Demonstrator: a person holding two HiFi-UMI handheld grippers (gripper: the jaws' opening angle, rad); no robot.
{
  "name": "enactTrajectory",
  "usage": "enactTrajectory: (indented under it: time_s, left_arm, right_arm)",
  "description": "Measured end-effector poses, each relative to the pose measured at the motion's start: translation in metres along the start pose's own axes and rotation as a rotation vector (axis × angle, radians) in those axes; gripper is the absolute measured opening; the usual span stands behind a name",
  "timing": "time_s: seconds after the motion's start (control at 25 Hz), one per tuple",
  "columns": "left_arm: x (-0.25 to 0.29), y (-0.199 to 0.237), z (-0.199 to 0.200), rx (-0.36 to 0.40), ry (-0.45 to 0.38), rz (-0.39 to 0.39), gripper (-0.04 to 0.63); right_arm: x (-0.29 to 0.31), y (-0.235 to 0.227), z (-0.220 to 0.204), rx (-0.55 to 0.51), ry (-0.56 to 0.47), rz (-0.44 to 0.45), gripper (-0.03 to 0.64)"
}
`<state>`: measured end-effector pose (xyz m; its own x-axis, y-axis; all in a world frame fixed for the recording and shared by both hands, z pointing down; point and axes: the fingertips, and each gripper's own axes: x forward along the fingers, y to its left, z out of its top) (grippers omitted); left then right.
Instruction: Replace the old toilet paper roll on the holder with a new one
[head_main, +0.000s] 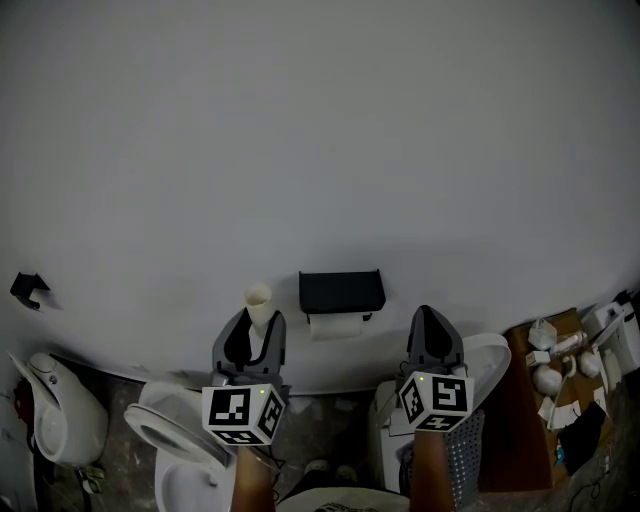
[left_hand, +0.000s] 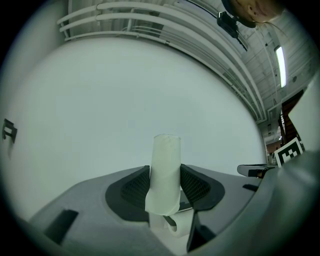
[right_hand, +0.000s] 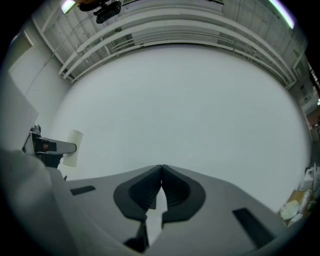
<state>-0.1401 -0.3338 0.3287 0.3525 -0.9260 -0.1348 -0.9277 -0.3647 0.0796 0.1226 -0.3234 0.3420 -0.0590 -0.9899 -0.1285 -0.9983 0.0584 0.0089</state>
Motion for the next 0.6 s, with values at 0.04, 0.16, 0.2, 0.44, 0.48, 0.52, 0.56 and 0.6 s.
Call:
enactTrajectory:
  time_s: [0.04,0.16,0.2,0.44,0.48,0.52,0.56,0.6]
  left_arm:
    - [-0.0005,-0.0002,0.0000,0.000,0.000,0.000,0.190]
    - [-0.0015,-0.0011,0.0004,0.003,0.001,-0.001,0.190]
    - [-0.0016,-0.0012,0.0005,0.004,0.000,0.000,0.190]
    - [-0.0047,0.0005,-0.0003,0.001,0.000,0.007,0.190]
    - [-0.0050,0.0005,-0.0006,0.000,0.000,0.008,0.190]
    - [-0.0052,0.0004,-0.0008,-0.001,0.000,0.008,0.190]
    - [-0.0056,0.0003,-0.0009,-0.001,0.001,0.007,0.190]
    - [-0.0061,0.0000,-0.0009,-0.002,0.001,0.007,0.190]
  right_arm:
    - [-0.0004,0.0001,0.0003,0.000,0.000,0.000,-0.009]
    - [-0.0012,0.0004,0.0011,0.009,-0.002,0.003,-0.009]
    - [-0.0013,0.0002,0.0012,0.012,-0.003,0.004,-0.008]
    - [-0.0035,0.0008,0.0004,0.010,-0.002,0.004,-0.009]
    - [-0.0036,0.0009,0.0000,0.010,-0.001,0.004,-0.009]
    - [-0.0038,0.0010,-0.0002,0.010,0.000,0.004,-0.009]
    - [-0.0043,0.0011,-0.0002,0.010,0.001,0.004,-0.008]
    - [-0.0049,0.0011,-0.0001,0.011,0.001,0.004,-0.009]
